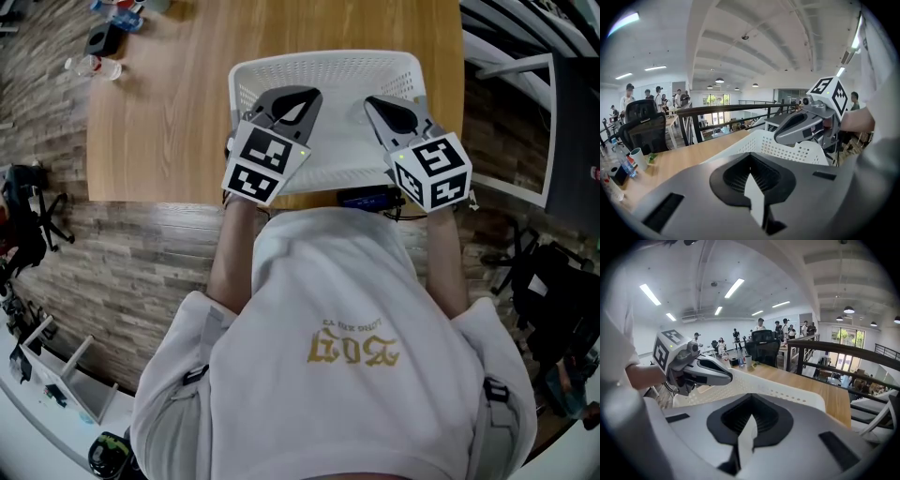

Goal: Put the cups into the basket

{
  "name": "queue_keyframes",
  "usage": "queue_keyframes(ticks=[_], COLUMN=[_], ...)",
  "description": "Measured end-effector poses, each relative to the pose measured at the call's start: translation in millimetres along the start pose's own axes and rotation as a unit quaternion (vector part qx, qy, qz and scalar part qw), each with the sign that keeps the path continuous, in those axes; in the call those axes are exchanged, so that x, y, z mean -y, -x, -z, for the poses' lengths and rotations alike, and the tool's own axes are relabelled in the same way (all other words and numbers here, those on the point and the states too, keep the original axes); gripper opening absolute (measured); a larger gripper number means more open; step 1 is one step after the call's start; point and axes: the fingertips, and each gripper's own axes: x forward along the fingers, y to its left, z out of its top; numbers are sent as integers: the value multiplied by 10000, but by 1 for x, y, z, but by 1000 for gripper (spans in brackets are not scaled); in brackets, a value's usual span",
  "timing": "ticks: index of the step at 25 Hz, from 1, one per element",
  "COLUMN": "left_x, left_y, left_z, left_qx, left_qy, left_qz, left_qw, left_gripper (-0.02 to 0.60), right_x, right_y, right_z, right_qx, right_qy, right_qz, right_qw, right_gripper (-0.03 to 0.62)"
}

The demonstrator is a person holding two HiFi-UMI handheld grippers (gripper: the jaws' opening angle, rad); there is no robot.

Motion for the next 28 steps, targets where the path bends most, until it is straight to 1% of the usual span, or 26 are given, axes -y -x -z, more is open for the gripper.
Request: queue_keyframes(ticks=[3,6,12,17,23,25,28], left_x=[5,8,4,-3,-7,-9,-12], left_y=[5,11,25,34,58,65,76], left_z=[-7,-15,-32,-42,-67,-74,-81], left_qx=[180,365,766,1013,1519,1672,1838], left_qy=[38,30,58,29,-87,-121,-27], left_qz=[-30,-104,-342,-508,-785,-871,-1004], left_qw=[9998,9993,9965,9936,9852,9820,9778], left_gripper=[8,8,8,8,6,8,6], right_x=[0,3,6,6,6,7,7], right_y=[7,14,43,52,64,69,73], right_z=[-5,-9,-33,-45,-64,-68,-72], right_qx=[172,366,1045,1224,1549,1616,1636], right_qy=[37,-105,-415,-346,-196,-226,-254], right_qz=[82,134,185,177,360,460,563], right_qw=[9998,9992,9935,9917,9871,9855,9846], right_gripper=[11,11,11,10,10,9,11])
